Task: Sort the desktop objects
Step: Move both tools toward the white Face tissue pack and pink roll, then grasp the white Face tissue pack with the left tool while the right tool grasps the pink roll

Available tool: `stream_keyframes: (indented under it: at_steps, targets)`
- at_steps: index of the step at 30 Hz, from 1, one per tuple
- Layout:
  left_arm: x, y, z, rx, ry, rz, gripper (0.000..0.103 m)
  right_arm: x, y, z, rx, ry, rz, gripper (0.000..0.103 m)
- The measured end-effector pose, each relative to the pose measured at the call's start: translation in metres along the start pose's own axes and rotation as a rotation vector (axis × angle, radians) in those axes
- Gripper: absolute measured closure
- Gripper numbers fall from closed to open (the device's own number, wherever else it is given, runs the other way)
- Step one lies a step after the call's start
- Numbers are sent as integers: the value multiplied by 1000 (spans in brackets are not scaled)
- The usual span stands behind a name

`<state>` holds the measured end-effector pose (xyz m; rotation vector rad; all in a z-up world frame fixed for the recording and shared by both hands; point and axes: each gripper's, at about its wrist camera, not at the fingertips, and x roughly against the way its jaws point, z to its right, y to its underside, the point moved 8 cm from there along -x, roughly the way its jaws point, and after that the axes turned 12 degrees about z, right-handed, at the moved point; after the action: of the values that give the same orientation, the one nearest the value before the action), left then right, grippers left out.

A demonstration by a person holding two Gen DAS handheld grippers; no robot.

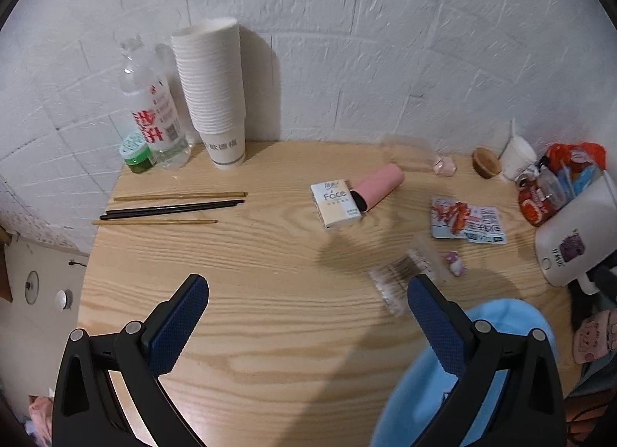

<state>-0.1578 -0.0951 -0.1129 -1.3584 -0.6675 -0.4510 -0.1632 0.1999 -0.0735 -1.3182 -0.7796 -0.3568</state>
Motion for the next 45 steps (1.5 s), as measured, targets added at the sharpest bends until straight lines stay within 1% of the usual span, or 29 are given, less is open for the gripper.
stream_keyframes:
  at_steps: [4, 7, 10, 14, 18, 27, 34, 36, 39, 42, 43, 45]
  targets:
    - [-30, 3, 3, 3, 31, -48, 0, -16, -9, 1, 6, -4, -19, 4]
    - [-55, 3, 8, -22, 29, -74, 0, -30, -14, -1, 28, 5, -32, 4]
    - [-83, 4, 9, -31, 14, -97, 0, -40, -18, -2, 19, 2, -41, 4]
    - [-120, 8, 9, 12, 8, -139, 0, -50, -19, -3, 22, 3, -61, 4]
    - [-143, 11, 14, 45, 20, -168, 0, -55, -19, -6, 63, 6, -65, 4]
    - [-181, 14, 21, 18, -28, -189, 0, -69, -20, -3, 56, 17, -79, 4]
    - [-202, 20, 14, 1, -52, -205, 0, -78, -19, 0, 46, 18, -91, 4]
    - [-210, 24, 9, -18, -71, -215, 2, -82, -18, 0, 46, 16, -96, 4]
    - [-216, 24, 9, -50, -68, -188, 1, -91, -18, -4, 61, 5, -107, 4]
    - [-220, 23, 9, -63, -62, -173, 2, -105, -24, -15, 115, -26, -102, 4]
    - [-222, 22, 9, -70, -57, -164, 4, -110, -26, -19, 137, -28, -98, 4]
    - [-224, 20, 13, -91, -37, -140, 13, -123, -35, -26, 193, -25, -91, 4]
